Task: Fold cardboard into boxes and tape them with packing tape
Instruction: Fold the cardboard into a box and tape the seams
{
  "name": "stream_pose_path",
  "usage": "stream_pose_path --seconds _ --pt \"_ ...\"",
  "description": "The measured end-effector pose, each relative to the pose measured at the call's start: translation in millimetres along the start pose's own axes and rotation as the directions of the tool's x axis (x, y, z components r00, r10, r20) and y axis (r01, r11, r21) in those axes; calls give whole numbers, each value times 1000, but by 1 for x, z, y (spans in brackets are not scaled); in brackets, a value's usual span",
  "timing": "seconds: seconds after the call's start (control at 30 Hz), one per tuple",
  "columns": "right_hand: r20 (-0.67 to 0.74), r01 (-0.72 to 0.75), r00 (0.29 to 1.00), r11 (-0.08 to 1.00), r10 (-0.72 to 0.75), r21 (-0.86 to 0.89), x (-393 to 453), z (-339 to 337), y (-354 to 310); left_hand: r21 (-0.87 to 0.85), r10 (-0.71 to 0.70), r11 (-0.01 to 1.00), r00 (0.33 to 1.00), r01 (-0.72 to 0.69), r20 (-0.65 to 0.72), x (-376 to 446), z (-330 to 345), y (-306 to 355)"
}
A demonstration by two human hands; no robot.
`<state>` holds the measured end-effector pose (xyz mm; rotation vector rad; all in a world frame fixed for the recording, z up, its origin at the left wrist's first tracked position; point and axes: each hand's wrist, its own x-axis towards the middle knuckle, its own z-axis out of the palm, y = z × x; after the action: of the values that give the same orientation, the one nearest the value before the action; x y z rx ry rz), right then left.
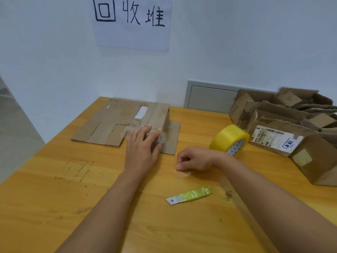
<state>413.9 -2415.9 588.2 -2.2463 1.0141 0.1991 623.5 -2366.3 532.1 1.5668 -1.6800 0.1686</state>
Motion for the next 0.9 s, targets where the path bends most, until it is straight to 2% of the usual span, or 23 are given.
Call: stream_pose_path --seconds 0.17,0.3,0.43,0.5,0.57,0.63,0.73,0.8,0.9 --pt "-28 -24 999 979 19 -204 1 5 -10 8 11 1000 1000 -11 -14 1 1 0" --pt "-46 -127 992 948 118 -293 3 3 -18 14 16 1000 1000 -16 -15 0 1 -1" --pt "-168 -240 970 825 178 -511 -1 2 -24 23 14 1000 1000 -14 1 0 0 1" --pt "-233 -291 953 796 192 -531 0 3 -20 33 10 999 1000 -10 6 0 -1 1" --pt "-274 -281 947 846 168 -453 1 5 -15 39 11 999 1000 -11 9 1 -2 2" --pt "-376 -203 921 949 101 -241 4 10 -13 47 17 999 1000 -18 8 1 -3 4" --pt "-604 41 797 998 -3 49 11 24 -22 69 -3 998 1000 3 -4 1 -4 6" --pt "-657 141 753 983 -28 120 17 33 -31 103 -17 995 1000 18 -19 1 -6 7" --pt "-703 170 710 979 -40 116 29 44 -38 104 -6 995 1000 7 -6 0 -12 4"
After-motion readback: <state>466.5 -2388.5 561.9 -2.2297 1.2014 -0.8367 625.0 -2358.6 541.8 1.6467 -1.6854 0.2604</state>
